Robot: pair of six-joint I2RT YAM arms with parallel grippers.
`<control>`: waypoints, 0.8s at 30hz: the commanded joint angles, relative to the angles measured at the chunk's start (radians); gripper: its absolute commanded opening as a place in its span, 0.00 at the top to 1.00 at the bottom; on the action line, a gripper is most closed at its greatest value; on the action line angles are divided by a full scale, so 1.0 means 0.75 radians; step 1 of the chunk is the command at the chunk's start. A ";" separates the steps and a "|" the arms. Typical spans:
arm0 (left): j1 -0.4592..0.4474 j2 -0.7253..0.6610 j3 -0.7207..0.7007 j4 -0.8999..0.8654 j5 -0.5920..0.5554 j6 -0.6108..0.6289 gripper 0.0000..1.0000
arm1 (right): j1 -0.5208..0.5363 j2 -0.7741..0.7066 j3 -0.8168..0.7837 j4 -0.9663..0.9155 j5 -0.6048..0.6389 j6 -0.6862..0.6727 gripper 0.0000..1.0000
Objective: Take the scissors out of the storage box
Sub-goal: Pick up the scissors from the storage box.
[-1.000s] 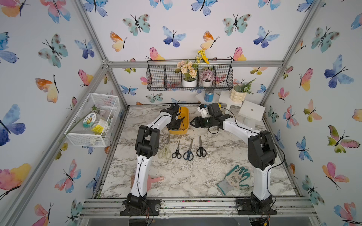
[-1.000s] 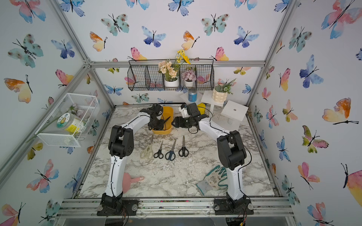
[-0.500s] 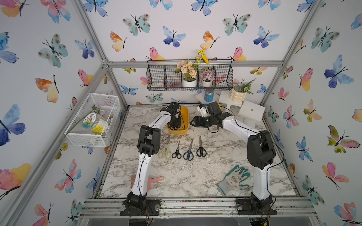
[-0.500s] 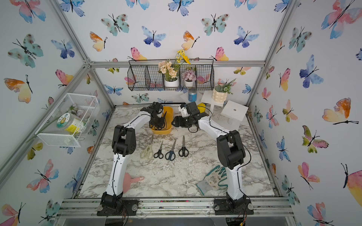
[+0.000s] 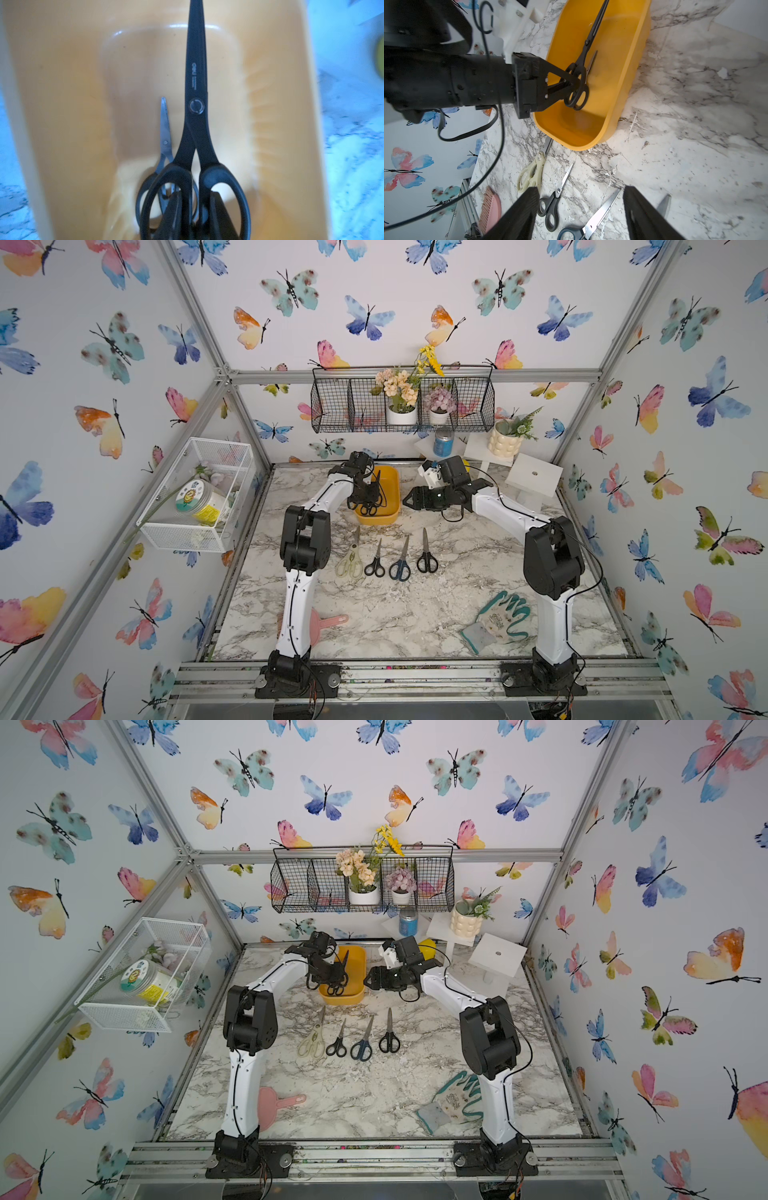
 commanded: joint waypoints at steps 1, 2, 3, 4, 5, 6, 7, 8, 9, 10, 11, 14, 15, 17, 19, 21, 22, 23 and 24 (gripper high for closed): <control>0.000 -0.162 -0.055 0.038 0.150 -0.046 1.00 | 0.008 -0.014 -0.008 0.093 0.030 0.027 0.29; -0.001 -0.189 -0.080 0.053 0.182 -0.057 1.00 | 0.008 -0.019 -0.011 0.123 0.027 0.041 0.29; -0.007 -0.218 -0.109 0.070 0.208 -0.072 1.00 | 0.008 -0.020 -0.008 0.145 0.022 0.054 0.29; -0.013 -0.247 -0.133 0.084 0.223 -0.079 1.00 | 0.008 -0.017 0.002 0.163 0.018 0.065 0.29; -0.023 -0.277 -0.158 0.099 0.233 -0.086 1.00 | 0.008 -0.011 0.011 0.177 0.017 0.080 0.29; -0.034 -0.303 -0.183 0.112 0.240 -0.091 1.00 | 0.008 -0.003 0.025 0.190 0.021 0.093 0.29; -0.044 -0.325 -0.201 0.121 0.246 -0.094 1.00 | 0.008 0.000 0.036 0.205 0.026 0.109 0.29; -0.056 -0.348 -0.223 0.130 0.250 -0.097 1.00 | 0.008 0.003 0.040 0.230 0.034 0.135 0.29; -0.069 -0.371 -0.244 0.141 0.250 -0.105 1.00 | 0.008 0.007 0.042 0.259 0.046 0.164 0.29; -0.080 -0.391 -0.260 0.149 0.252 -0.109 1.00 | 0.008 0.009 0.046 0.282 0.053 0.184 0.29; -0.091 -0.411 -0.280 0.160 0.249 -0.117 1.00 | 0.009 0.018 0.054 0.305 0.056 0.209 0.29; -0.127 -0.466 -0.316 0.179 0.247 -0.124 1.00 | 0.009 0.060 0.095 0.338 0.040 0.263 0.29; -0.139 -0.473 -0.321 0.179 0.243 -0.125 1.00 | 0.008 0.070 0.107 0.346 0.031 0.275 0.29; -0.158 -0.490 -0.332 0.180 0.234 -0.125 1.00 | 0.008 0.086 0.121 0.362 0.017 0.307 0.29; -0.170 -0.504 -0.342 0.180 0.230 -0.132 1.00 | 0.008 0.092 0.120 0.370 0.023 0.330 0.30; -0.182 -0.521 -0.358 0.186 0.228 -0.138 1.00 | 0.008 0.098 0.120 0.367 0.029 0.353 0.30; -0.187 -0.530 -0.368 0.193 0.228 -0.140 1.00 | 0.008 0.100 0.119 0.367 0.028 0.364 0.30; -0.190 -0.540 -0.380 0.197 0.228 -0.144 1.00 | 0.008 0.104 0.121 0.362 0.024 0.370 0.31; -0.195 -0.545 -0.388 0.200 0.226 -0.146 1.00 | 0.008 0.109 0.123 0.356 0.017 0.380 0.32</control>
